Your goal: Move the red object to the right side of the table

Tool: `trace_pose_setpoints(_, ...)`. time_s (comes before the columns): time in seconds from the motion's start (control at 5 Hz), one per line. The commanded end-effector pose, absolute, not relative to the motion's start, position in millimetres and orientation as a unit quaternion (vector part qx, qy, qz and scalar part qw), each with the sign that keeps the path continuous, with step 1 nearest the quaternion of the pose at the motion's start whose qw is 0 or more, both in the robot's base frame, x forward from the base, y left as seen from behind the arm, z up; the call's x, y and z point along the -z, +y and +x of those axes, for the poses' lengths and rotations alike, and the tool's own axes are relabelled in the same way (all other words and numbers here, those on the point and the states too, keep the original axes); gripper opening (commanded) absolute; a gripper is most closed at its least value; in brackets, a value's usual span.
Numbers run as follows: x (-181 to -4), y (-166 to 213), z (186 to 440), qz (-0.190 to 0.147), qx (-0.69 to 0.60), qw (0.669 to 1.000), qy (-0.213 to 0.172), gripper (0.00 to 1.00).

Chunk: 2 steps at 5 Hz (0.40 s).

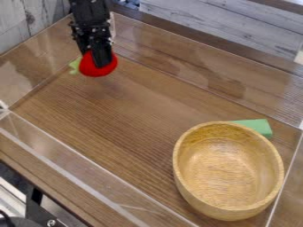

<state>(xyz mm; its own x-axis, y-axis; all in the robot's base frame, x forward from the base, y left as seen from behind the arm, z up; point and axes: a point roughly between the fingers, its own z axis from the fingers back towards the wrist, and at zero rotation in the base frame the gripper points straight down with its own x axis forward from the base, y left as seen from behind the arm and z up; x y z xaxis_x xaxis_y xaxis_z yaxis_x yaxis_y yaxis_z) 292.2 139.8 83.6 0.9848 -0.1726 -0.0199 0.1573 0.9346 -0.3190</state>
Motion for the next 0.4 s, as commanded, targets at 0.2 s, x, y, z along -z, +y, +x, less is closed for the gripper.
trace_pose_setpoints(0.2,-112.8,110,285,-0.159,0.088,0.983,-0.002,0.0)
